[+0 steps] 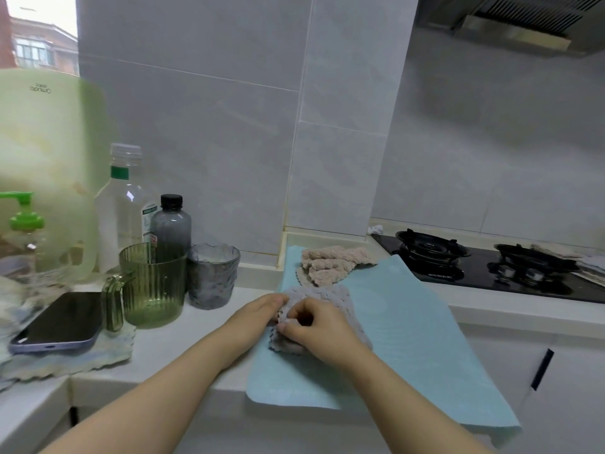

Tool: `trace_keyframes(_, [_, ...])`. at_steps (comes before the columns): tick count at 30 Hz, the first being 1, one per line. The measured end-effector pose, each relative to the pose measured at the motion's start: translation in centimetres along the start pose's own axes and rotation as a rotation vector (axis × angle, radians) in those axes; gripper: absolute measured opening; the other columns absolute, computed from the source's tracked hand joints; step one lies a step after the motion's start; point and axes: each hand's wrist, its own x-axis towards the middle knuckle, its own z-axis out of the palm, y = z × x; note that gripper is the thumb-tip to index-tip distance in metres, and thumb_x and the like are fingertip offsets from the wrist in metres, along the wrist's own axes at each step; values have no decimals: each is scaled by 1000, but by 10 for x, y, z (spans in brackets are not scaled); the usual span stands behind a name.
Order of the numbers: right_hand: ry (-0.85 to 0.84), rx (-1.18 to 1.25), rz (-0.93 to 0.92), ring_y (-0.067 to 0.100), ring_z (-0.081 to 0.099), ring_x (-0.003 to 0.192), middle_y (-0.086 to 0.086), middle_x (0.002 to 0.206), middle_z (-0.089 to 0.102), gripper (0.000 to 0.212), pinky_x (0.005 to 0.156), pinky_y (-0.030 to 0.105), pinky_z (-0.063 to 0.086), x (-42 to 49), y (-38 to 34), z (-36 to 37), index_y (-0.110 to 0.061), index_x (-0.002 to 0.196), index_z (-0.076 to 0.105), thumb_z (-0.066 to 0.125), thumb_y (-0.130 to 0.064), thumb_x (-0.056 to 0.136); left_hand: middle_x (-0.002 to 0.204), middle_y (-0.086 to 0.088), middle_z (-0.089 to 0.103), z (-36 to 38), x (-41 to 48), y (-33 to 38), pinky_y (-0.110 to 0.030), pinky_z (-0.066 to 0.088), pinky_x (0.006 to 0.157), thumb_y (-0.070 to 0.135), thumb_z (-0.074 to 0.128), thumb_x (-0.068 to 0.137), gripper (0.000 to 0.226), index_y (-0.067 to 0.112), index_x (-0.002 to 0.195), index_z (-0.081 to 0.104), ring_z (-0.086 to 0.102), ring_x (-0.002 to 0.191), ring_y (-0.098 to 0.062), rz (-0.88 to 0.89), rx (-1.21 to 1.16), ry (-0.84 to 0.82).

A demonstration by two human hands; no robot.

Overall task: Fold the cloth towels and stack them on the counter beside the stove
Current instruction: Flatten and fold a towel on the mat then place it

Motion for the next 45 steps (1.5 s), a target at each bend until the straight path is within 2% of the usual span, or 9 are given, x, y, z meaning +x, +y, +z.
trace_keyframes(4, [60,6,-19,1,48,58,-10,66,56,17,52,10,36,-3,-1,-21,-21,80,63,59,-35,89,113,0,61,9,11,15,-25,39,97,24,51,95,22,19,113,64,54,109,-15,-28,9,17])
trace_keyframes(8, [193,21,11,0,53,65,-11,71,60,11,57,11,37,-6,12,-34,-21,80,64,59,-27,89,116,3,64,14,26,13,-34,47,98,34,74,64,33,50,91,62,60,103,-16,-16,178,79])
trace_keyframes(11, [319,-7,61,1,57,82,-9,91,65,8,69,15,44,-6,26,-45,-24,88,64,56,-23,89,117,2,59,15,22,12,-25,53,82,3,70,76,52,33,117,57,61,93,-16,41,176,72])
trace_keyframes(14, [172,-189,188,15,60,97,-6,105,65,18,88,34,49,-3,35,-47,-27,102,64,56,-25,86,122,3,53,12,20,7,-20,47,82,-1,67,78,63,22,133,46,56,98,-15,20,171,48])
trace_keyframes(21, [166,-487,272,26,59,99,4,102,69,29,81,33,40,5,22,-47,-12,101,67,49,-21,81,95,-5,55,7,24,46,-21,36,53,7,52,84,36,10,119,47,49,68,-15,-191,384,-1])
trace_keyframes(25, [172,-515,118,24,35,131,0,143,42,43,102,37,30,15,25,-38,-18,136,44,39,-26,94,150,-4,26,20,28,48,-38,33,103,25,39,92,50,23,141,30,33,131,-26,26,844,247])
trace_keyframes(27, [70,-572,111,20,21,141,1,155,23,52,110,39,23,21,35,-31,-16,147,25,34,-34,98,157,4,10,33,32,35,-44,17,114,28,30,97,49,26,145,22,10,143,-24,128,932,129])
trace_keyframes(30, [-51,-539,179,17,9,146,0,159,9,58,115,42,15,27,52,-25,-16,150,12,28,-39,100,158,8,7,43,33,12,-48,7,116,34,18,101,48,27,148,16,1,146,-20,22,969,-56])
trace_keyframes(45, [-27,-478,206,14,9,146,-4,159,9,53,116,48,7,22,65,-21,-18,148,23,20,-38,99,158,11,9,43,24,6,-46,3,117,36,20,101,47,32,148,18,7,145,-11,27,980,-28])
